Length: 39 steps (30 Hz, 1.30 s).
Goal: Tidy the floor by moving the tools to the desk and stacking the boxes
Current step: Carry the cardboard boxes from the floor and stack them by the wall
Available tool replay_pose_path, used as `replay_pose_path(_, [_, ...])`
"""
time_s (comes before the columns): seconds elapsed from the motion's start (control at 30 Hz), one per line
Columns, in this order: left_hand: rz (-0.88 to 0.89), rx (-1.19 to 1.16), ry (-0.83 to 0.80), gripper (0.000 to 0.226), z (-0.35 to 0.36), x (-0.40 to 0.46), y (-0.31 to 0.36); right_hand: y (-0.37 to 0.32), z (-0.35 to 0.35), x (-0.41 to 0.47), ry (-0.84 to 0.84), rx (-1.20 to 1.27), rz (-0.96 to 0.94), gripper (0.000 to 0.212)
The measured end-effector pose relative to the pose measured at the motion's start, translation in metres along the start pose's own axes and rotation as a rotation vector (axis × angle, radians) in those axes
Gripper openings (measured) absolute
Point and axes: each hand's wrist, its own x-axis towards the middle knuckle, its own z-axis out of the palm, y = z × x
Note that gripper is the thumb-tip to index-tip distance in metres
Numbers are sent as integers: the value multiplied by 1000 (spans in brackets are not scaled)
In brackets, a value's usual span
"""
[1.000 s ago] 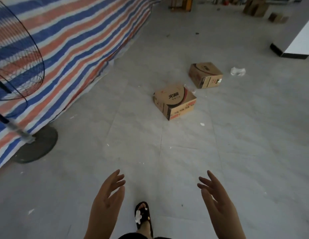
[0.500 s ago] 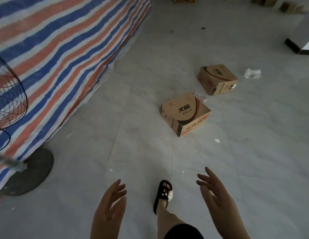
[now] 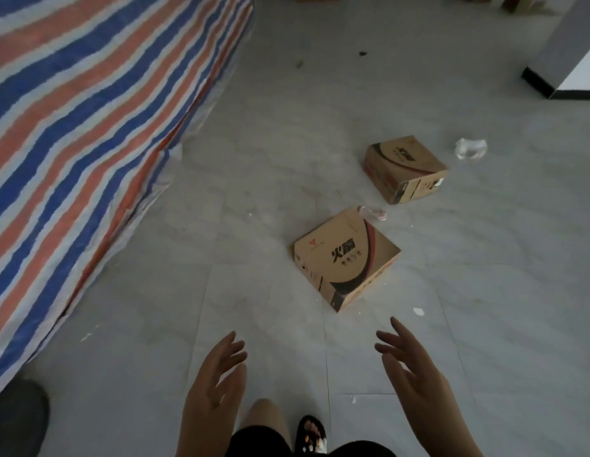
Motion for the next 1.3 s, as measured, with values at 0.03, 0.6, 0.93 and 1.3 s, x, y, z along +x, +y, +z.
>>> replay_pose_path(0.03, [-14, 3, -30, 45, 5, 20, 1, 0, 0, 13, 25, -4, 21, 50])
replay_pose_path(0.6, [-59, 180, -577, 33, 83, 408, 38, -52, 67, 263, 459, 108, 369, 47])
replay_pose_path(0.93, [-138, 440, -744, 36, 199, 523, -22, 37, 51, 377, 499, 111, 583, 51])
replay_pose_path(1.3, [-349, 793, -709, 44, 315, 625, -260, 289, 93, 479, 434, 103, 961, 52])
